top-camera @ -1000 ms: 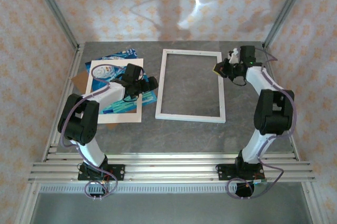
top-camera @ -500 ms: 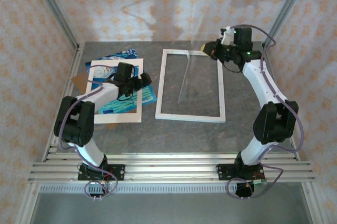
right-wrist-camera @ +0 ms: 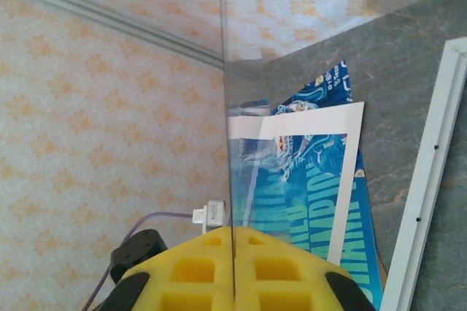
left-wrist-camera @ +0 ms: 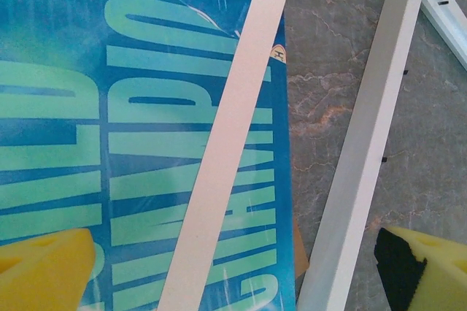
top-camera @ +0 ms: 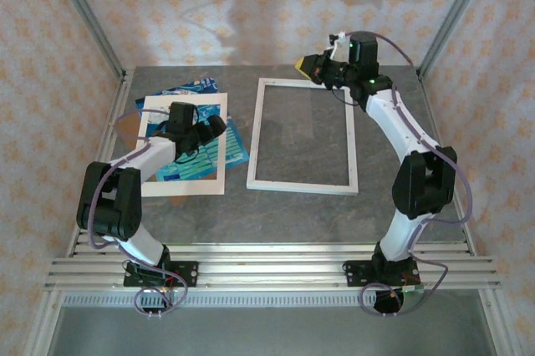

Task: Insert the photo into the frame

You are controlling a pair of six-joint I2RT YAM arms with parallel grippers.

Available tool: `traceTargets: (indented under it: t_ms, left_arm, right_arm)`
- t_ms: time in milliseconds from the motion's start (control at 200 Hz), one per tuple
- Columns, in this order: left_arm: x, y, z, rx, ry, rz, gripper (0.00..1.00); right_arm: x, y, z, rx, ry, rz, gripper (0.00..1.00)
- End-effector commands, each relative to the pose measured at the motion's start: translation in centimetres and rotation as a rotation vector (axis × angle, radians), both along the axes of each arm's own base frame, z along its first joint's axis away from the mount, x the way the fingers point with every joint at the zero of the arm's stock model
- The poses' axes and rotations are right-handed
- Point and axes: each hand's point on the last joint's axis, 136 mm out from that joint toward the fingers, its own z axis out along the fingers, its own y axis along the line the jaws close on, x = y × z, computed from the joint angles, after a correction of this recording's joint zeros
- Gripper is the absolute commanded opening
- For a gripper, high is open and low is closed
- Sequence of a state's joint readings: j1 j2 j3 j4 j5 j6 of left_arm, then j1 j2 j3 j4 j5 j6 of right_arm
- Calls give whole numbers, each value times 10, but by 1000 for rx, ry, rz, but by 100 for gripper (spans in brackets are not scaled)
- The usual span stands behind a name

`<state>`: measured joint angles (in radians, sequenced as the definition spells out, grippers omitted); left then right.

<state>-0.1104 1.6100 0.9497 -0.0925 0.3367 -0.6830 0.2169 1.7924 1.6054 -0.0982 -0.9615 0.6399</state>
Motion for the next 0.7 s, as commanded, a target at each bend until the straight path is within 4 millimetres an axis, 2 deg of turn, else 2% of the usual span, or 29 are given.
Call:
traceTargets:
  t_ms: [0,230,325,435,541,691]
  left_arm:
    - [2,2,13,0,-39,-4,100]
    - [7,-5,8,-36,-31,-16,100]
    - [9,-13,7,-41,-31,-31,100]
    - [9,-23,5,-41,-26,-50,100]
    - [11,-28,5,-44,-24,-58,100]
    - [11,-33,4,-42,-22,-63,100]
  right_arm:
    - [14,-9,-23,36,35,-45,0]
    - [15,-45,-98,4,191,-120,0]
    - [8,-63,-130,-41,254,-158,0]
    - [-4,-76,-157,-118,290,-167,0]
    - [-16,-82,-172,-191,309,-147,0]
    - [-26,-96,-183,-272,323,-147,0]
